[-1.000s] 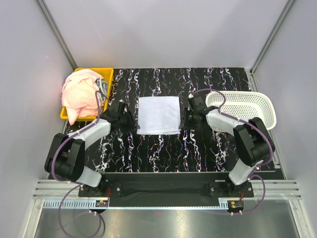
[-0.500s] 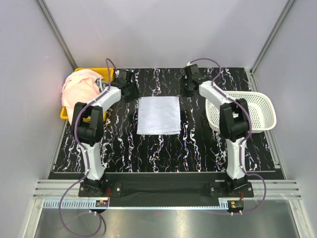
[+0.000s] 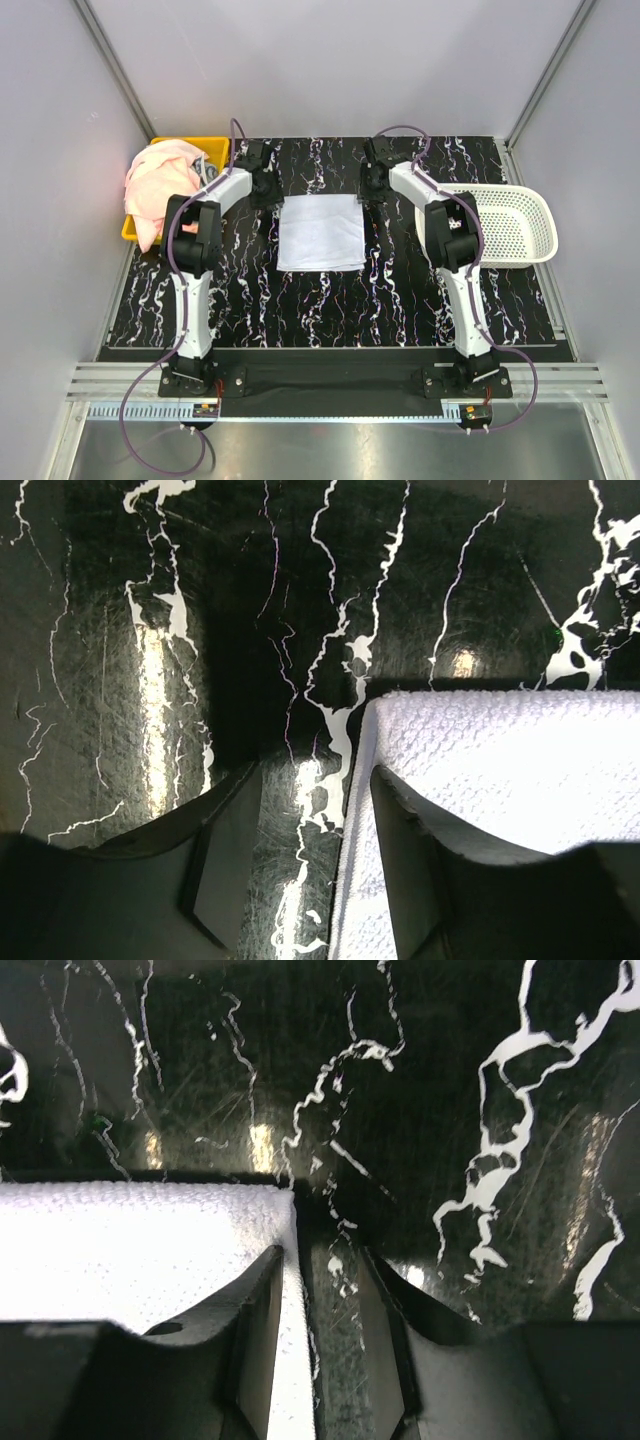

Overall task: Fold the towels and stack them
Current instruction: Fold the towel

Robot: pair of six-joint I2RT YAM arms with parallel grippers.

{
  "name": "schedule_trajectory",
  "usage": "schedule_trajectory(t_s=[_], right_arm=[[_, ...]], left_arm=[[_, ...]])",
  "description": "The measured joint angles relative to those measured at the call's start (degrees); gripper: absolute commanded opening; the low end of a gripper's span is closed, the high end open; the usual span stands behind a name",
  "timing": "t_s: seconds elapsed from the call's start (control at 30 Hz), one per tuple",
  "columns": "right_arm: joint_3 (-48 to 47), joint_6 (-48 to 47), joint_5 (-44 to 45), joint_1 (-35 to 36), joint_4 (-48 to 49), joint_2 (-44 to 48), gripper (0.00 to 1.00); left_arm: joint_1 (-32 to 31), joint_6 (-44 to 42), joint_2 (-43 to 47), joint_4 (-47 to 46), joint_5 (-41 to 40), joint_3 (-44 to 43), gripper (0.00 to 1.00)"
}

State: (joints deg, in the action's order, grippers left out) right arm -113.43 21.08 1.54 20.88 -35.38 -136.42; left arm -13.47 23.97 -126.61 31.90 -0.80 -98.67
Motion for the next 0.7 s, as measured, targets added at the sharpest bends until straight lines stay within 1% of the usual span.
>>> schedule_trajectory(t_s=[0.03, 0.3, 0.57, 0.7], right_arm=[[-0.5, -0.2, 0.5, 0.0, -0.1, -0.3, 0.43], [0.5, -0.9, 2.3, 0.1, 1.8, -0.1, 0.43], [1.7, -1.6, 2.1, 0.1, 4.0, 0.6, 0.44], [1.7, -1.7, 1.9, 0.1, 4.3, 0.6, 0.43]], left_arm=[[0.0, 0.0, 0.0, 0.4, -0.2, -0.2, 0.55], [-0.1, 0.0, -0.5, 0.6, -0.9, -1.2, 0.56], [0.0, 0.3, 2.3, -4.9, 2.0, 3.2, 0.57], [0.0, 0.5, 3.6, -6.8, 3.3, 3.3, 0.56]])
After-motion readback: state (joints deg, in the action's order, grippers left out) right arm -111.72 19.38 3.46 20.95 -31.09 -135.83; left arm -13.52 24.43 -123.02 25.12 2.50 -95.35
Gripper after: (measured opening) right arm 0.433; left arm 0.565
